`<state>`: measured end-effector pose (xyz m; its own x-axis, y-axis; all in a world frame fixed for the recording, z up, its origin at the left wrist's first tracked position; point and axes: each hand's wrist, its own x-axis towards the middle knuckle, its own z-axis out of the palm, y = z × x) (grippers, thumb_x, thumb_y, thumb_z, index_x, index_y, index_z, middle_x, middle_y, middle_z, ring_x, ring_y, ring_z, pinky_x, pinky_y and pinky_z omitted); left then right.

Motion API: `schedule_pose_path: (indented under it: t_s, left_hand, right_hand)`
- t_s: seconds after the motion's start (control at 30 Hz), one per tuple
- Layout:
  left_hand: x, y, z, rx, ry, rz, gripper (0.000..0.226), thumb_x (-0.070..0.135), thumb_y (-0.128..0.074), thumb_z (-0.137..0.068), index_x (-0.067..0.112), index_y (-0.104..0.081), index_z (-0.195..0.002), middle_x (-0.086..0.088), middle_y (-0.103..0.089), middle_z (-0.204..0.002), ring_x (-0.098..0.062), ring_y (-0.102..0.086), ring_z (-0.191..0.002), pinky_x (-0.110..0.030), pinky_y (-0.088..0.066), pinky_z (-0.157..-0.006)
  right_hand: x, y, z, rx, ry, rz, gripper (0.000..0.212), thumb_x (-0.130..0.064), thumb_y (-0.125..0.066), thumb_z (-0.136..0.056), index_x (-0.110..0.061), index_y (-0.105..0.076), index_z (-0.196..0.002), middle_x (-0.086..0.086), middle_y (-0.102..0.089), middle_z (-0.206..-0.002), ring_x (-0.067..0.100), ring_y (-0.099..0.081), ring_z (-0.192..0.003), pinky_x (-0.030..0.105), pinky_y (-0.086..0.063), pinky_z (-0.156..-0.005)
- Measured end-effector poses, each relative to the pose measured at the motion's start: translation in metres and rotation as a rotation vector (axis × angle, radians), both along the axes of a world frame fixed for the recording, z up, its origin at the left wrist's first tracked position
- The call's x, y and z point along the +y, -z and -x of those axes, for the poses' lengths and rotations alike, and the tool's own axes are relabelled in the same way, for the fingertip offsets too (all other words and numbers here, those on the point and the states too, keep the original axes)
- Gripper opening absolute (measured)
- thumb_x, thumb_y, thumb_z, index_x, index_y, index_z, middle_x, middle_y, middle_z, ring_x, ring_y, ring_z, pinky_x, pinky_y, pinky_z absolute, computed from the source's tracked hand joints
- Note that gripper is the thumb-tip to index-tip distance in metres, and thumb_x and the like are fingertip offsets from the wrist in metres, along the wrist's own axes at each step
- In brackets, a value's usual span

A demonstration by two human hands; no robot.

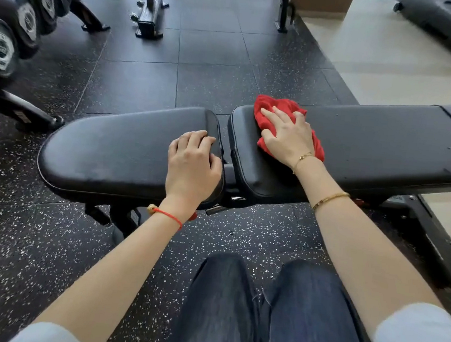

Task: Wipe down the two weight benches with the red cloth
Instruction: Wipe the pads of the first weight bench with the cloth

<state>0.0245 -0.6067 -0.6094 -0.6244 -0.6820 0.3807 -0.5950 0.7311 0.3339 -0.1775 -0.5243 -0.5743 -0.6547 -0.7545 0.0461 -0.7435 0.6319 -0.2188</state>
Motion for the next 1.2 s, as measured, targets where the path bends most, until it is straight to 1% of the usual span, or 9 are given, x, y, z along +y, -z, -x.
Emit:
schedule_pose_path:
  t_s: [0.3,0.43,0.57,0.63,0.77,0.87,0.93,1.1,1.2]
  left_hand:
    - [-0.003,0.003,-0.003,0.014,0.019,-0.015,0.04,0.024,-0.048,-0.09,0.016,-0.063,-0.126,-0.002,-0.057,-0.136,-0.023,-0.045,-0.132,-0.04,-0.029,-0.115]
    - [0.001,0.004,-0.001,0.015,0.015,-0.004,0.042,0.024,-0.045,-0.089,0.014,-0.062,-0.127,-0.004,-0.057,-0.137,-0.025,-0.045,-0.133,-0.042,-0.029,-0.116]
    - [0.005,0.002,0.001,-0.023,0.0,0.012,0.043,0.023,-0.043,-0.091,0.013,-0.059,-0.129,-0.006,-0.055,-0.138,-0.026,-0.044,-0.133,-0.043,-0.028,-0.117]
    - [0.006,0.002,0.002,-0.024,-0.009,0.02,0.042,0.023,-0.044,-0.091,0.012,-0.059,-0.129,-0.006,-0.055,-0.138,-0.026,-0.045,-0.133,-0.044,-0.029,-0.117]
    - [0.008,0.002,0.005,-0.023,-0.028,0.024,0.041,0.021,-0.046,-0.091,0.012,-0.061,-0.128,-0.006,-0.056,-0.137,-0.027,-0.047,-0.131,-0.044,-0.03,-0.116]
    - [0.008,0.001,0.006,-0.018,-0.05,0.016,0.039,0.02,-0.049,-0.09,0.013,-0.061,-0.125,-0.006,-0.058,-0.135,-0.026,-0.048,-0.13,-0.043,-0.032,-0.115]
    - [0.008,0.0,0.009,-0.02,-0.062,0.006,0.037,0.017,-0.051,-0.088,0.012,-0.063,-0.122,-0.007,-0.059,-0.133,-0.027,-0.048,-0.129,-0.042,-0.033,-0.114]
    - [0.016,-0.002,0.019,-0.006,-0.108,-0.089,0.038,0.013,-0.052,-0.087,0.009,-0.06,-0.124,-0.01,-0.056,-0.137,-0.029,-0.043,-0.133,-0.043,-0.025,-0.118]
    - [0.023,0.0,0.022,-0.031,-0.15,-0.043,0.039,0.021,-0.054,-0.087,0.011,-0.058,-0.124,-0.009,-0.055,-0.138,-0.028,-0.042,-0.134,-0.046,-0.024,-0.119]
  right_hand:
    - [0.053,0.006,-0.039,0.069,-0.239,0.055,0.053,-0.038,-0.045,-0.091,-0.045,-0.038,-0.143,-0.021,-0.032,-0.154,0.027,-0.028,-0.135,0.045,-0.023,-0.112]
    - [0.074,0.007,-0.027,0.049,-0.162,0.097,0.055,-0.044,-0.038,-0.086,-0.047,-0.039,-0.141,-0.022,-0.035,-0.152,0.027,-0.029,-0.136,0.042,-0.022,-0.112]
    - [0.042,0.002,-0.002,0.008,0.0,0.046,0.053,-0.043,-0.039,-0.091,-0.044,-0.037,-0.144,-0.017,-0.031,-0.155,0.033,-0.025,-0.139,0.041,-0.019,-0.115]
    - [0.023,0.002,0.002,0.01,0.01,0.019,0.053,-0.041,-0.041,-0.094,-0.042,-0.035,-0.146,-0.015,-0.028,-0.157,0.034,-0.023,-0.14,0.043,-0.018,-0.116]
    - [0.009,0.003,-0.019,0.041,-0.146,0.019,0.052,-0.04,-0.043,-0.093,-0.041,-0.038,-0.145,-0.013,-0.031,-0.156,0.034,-0.026,-0.138,0.042,-0.021,-0.114]
    - [0.029,0.009,-0.039,0.08,-0.326,0.046,0.051,-0.04,-0.044,-0.09,-0.042,-0.043,-0.141,-0.014,-0.035,-0.154,0.032,-0.031,-0.134,0.04,-0.022,-0.112]
    - [0.049,0.011,-0.038,0.049,-0.365,0.081,0.053,-0.043,-0.039,-0.087,-0.044,-0.043,-0.14,-0.017,-0.037,-0.153,0.03,-0.031,-0.135,0.04,-0.022,-0.112]
    - [0.082,0.012,0.009,0.039,-0.262,0.116,0.056,-0.046,-0.034,-0.086,-0.045,-0.04,-0.142,-0.018,-0.036,-0.153,0.03,-0.03,-0.136,0.04,-0.023,-0.112]
    - [0.062,0.008,0.042,0.036,-0.18,0.041,0.052,-0.044,-0.038,-0.093,-0.043,-0.036,-0.145,-0.015,-0.031,-0.156,0.031,-0.026,-0.139,0.04,-0.021,-0.114]
